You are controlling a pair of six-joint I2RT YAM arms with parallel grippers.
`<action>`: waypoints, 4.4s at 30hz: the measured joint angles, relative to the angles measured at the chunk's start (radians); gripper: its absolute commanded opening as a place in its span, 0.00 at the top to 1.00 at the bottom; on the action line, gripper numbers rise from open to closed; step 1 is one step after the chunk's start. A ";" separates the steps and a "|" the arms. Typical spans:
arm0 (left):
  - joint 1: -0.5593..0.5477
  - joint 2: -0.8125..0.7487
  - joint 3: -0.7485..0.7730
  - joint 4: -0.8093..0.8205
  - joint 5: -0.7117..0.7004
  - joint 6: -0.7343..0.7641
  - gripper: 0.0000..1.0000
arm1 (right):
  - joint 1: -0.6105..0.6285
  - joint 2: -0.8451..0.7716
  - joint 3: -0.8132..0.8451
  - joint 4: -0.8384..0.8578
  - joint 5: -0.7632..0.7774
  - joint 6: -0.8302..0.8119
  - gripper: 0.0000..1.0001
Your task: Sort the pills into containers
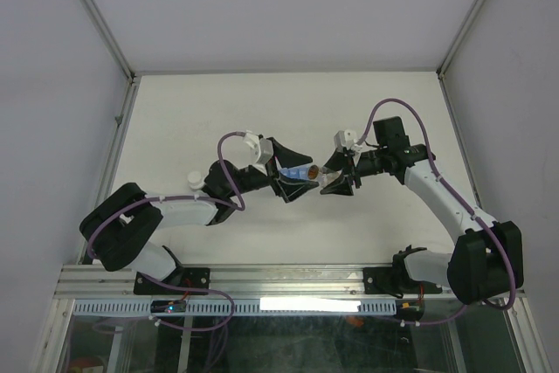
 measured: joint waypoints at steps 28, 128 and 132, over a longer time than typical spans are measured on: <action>-0.006 0.021 0.027 -0.038 0.011 0.016 0.66 | 0.000 0.000 0.000 -0.003 0.000 0.000 1.00; 0.356 -0.332 -0.081 -0.521 -0.116 -0.283 0.01 | -0.200 -0.100 0.065 0.649 0.272 0.946 1.00; 0.356 -0.384 -0.081 -0.466 -0.072 -0.292 0.01 | -0.232 0.006 0.174 1.171 0.280 1.507 1.00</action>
